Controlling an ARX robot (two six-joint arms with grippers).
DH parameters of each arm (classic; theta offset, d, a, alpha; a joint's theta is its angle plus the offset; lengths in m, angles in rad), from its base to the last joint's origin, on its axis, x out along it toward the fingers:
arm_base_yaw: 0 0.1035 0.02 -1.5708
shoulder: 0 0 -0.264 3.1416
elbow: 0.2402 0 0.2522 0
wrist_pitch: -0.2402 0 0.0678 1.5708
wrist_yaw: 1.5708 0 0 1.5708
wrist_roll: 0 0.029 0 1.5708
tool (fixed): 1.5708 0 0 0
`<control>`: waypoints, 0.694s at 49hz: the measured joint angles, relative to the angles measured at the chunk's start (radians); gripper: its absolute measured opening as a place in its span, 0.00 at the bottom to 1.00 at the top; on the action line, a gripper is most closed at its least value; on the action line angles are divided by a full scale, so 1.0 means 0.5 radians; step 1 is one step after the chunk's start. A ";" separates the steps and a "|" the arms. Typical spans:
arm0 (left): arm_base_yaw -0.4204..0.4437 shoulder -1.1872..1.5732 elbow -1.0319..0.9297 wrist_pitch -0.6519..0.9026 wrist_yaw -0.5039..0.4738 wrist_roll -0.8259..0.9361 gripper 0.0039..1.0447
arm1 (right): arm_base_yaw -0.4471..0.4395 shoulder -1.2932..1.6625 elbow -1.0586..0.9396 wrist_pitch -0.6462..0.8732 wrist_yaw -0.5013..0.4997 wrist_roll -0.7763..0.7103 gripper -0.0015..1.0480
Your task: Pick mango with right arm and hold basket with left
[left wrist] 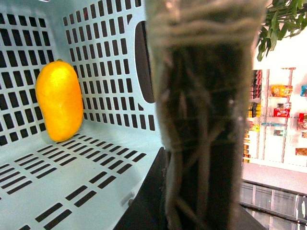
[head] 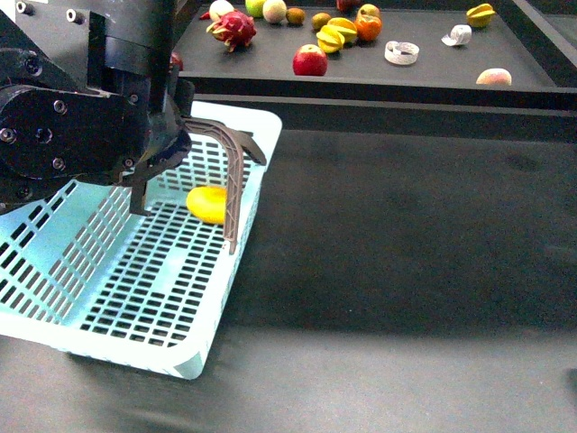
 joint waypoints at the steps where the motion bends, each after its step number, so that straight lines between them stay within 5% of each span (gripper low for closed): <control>1: 0.001 0.010 0.010 -0.003 -0.004 -0.010 0.07 | 0.000 0.000 0.000 0.000 0.000 0.000 0.92; 8: 0.001 0.043 0.062 -0.027 -0.021 -0.040 0.07 | 0.000 0.000 0.000 0.000 0.000 0.000 0.92; 21: -0.061 -0.046 -0.005 -0.093 -0.136 0.269 0.51 | 0.000 0.000 0.000 0.000 0.000 0.000 0.92; 34: -0.043 -0.679 -0.612 0.089 -0.098 0.636 0.96 | 0.000 0.000 0.000 0.000 0.000 0.000 0.92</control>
